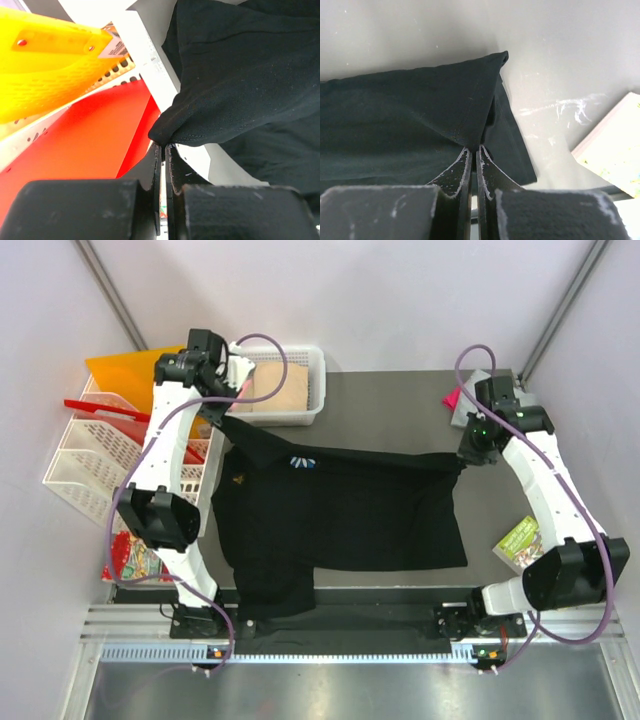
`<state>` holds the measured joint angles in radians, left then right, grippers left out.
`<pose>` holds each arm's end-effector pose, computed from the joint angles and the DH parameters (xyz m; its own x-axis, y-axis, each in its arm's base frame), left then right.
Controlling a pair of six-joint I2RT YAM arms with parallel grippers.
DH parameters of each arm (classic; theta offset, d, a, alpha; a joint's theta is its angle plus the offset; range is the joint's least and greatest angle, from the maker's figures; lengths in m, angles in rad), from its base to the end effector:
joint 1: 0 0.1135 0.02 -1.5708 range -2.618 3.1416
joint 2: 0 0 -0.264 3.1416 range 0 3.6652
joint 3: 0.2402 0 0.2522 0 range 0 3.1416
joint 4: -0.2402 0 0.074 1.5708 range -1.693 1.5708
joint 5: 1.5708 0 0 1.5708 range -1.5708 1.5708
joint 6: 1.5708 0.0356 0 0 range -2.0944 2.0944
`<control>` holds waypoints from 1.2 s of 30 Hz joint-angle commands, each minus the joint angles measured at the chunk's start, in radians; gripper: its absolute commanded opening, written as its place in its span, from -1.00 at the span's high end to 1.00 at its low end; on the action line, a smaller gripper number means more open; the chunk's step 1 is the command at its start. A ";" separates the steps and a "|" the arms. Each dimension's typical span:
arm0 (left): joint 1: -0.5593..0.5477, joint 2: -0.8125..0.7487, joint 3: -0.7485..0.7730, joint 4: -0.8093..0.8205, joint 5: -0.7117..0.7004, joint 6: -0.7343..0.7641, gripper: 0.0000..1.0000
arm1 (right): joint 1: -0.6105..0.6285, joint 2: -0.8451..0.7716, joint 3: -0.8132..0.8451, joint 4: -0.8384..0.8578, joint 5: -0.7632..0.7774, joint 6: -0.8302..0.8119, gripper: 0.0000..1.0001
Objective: Fold and stack the t-shirts
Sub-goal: Flatten out the tshirt
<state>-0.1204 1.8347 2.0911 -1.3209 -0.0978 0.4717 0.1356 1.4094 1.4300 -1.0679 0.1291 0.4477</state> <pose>0.3615 -0.0402 0.3928 -0.7404 0.5451 -0.3932 0.4591 0.8375 0.2964 0.2740 0.0328 0.3444 -0.8040 0.3236 -0.4989 0.3081 0.9443 0.1159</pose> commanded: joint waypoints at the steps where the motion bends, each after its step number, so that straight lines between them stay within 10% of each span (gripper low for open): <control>1: -0.001 -0.071 0.075 -0.115 -0.010 0.019 1.00 | 0.007 -0.040 0.061 -0.044 0.026 0.011 1.00; 14: -0.064 -0.106 0.221 -0.144 -0.134 0.088 1.00 | 0.006 -0.093 0.115 -0.127 0.004 0.020 1.00; 26: -0.062 -0.174 -0.229 0.026 -0.095 -0.002 1.00 | -0.001 -0.020 0.040 0.020 0.035 0.039 1.00; 36: -0.062 0.160 0.360 -0.026 -0.339 0.034 1.00 | -0.031 0.319 0.240 0.147 0.046 0.000 1.00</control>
<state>-0.1890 1.9083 2.1876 -1.3628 -0.2638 0.4706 0.1196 1.6318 1.5505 -1.0206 0.1455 0.4690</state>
